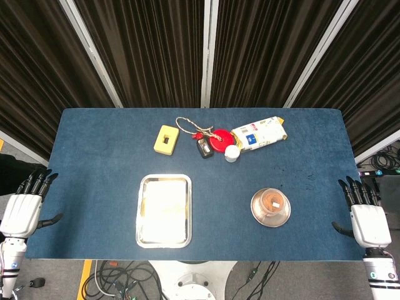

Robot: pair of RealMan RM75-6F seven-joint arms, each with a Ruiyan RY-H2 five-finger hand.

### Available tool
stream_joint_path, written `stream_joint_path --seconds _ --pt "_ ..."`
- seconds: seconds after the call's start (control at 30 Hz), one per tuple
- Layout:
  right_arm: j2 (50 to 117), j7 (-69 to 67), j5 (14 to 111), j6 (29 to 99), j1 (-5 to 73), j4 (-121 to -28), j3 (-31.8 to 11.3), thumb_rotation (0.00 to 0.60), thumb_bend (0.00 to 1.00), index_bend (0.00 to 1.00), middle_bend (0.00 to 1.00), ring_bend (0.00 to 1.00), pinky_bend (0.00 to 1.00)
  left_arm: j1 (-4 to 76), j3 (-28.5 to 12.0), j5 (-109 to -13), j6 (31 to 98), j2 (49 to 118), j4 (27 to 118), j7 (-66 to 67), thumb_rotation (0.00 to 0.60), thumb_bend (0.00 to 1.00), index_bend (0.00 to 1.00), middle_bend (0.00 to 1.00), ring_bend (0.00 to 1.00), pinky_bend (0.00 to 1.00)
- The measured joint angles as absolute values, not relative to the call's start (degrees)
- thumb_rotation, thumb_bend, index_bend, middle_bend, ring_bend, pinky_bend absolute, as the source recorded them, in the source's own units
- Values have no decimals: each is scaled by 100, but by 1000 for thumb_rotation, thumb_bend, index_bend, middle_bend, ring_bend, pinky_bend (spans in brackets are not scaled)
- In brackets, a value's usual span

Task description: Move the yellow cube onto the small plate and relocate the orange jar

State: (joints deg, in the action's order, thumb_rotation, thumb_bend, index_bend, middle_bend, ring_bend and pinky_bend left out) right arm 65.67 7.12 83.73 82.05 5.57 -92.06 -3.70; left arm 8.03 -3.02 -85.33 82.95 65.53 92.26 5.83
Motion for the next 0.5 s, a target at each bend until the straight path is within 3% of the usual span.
stream_joint_path --seconds 0.5 --pt "6524 708 8353 8185 578 -9254 -386 600 49 0 0 0 0 996 -259 -8714 8055 6574 9348 544 600 0 112 77 15 183"
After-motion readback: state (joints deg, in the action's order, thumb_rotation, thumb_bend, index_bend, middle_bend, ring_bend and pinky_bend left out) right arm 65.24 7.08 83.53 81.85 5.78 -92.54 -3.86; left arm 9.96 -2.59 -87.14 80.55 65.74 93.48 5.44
